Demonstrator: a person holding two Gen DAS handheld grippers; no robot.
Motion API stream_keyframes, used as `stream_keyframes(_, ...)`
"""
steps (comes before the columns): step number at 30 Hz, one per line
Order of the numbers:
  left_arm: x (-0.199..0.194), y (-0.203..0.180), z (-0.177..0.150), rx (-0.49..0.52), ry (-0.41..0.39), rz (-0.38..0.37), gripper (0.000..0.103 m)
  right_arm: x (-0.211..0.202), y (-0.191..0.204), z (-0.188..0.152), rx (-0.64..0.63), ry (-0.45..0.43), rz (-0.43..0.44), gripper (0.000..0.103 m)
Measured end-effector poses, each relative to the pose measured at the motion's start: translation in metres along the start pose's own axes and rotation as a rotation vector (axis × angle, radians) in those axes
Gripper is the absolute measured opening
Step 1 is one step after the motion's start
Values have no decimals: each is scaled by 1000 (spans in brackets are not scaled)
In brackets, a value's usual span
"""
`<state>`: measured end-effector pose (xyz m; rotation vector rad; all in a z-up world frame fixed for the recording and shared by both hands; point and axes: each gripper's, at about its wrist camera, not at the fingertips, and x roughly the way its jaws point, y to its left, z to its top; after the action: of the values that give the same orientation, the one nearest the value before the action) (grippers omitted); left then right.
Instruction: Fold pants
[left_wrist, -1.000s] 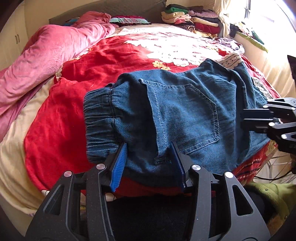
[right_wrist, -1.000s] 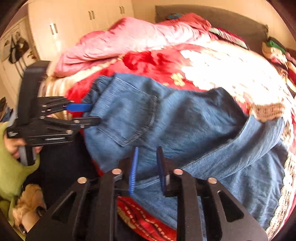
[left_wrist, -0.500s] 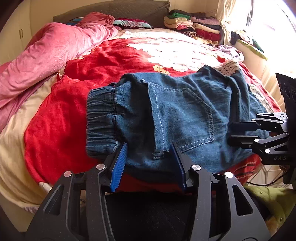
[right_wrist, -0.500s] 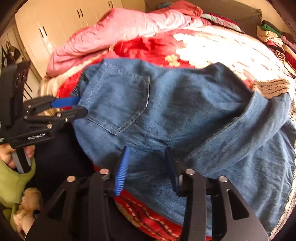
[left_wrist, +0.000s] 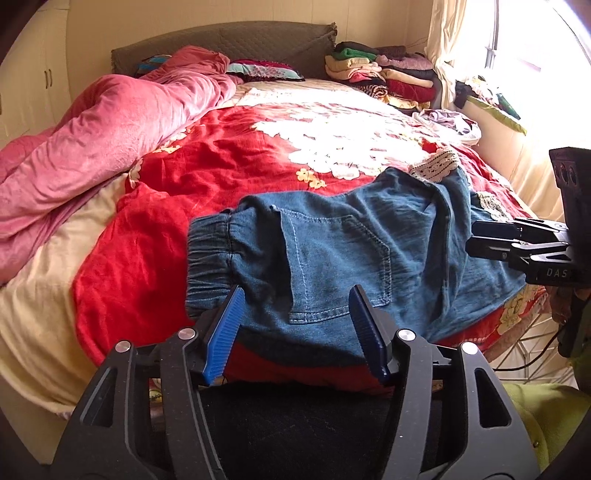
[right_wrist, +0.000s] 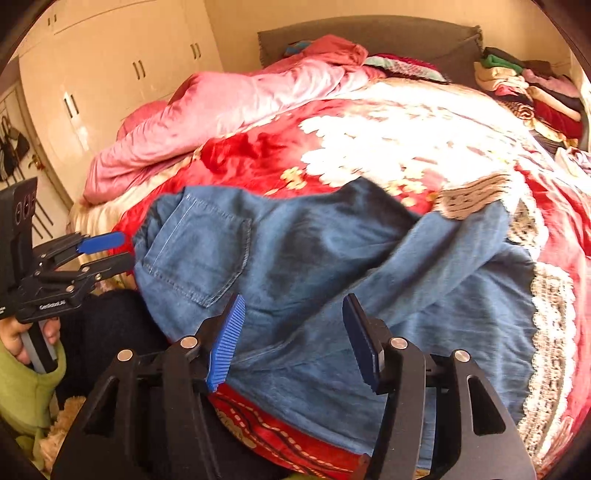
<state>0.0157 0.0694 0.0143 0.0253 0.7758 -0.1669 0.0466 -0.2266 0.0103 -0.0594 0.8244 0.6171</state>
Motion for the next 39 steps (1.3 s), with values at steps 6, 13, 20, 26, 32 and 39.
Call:
stream_keyframes(6,-7,-9,6,5,-12,-12,57,-18,-20,1,53,-57,-42,54)
stream_keyframes(13,-5,-32,10,44,-8,-44,60,-34,-47,2,121,-99,-77,54)
stream_keyframes(20,10,-67,18,73,25,-171,61,-43,-67,8,147,-135,-120,54)
stream_keyframes(26,40,-92,25,89,75,-256,60,-39,-77,22,129,-135,-157,59)
stream_keyframes(32,71,-111,33,99,129,-326,60,-22,-83,45,107,-103,-180,59)
stream_keyframes(39,103,-125,42,80,195,-404,43,26,-96,82,73,7,-193,59)
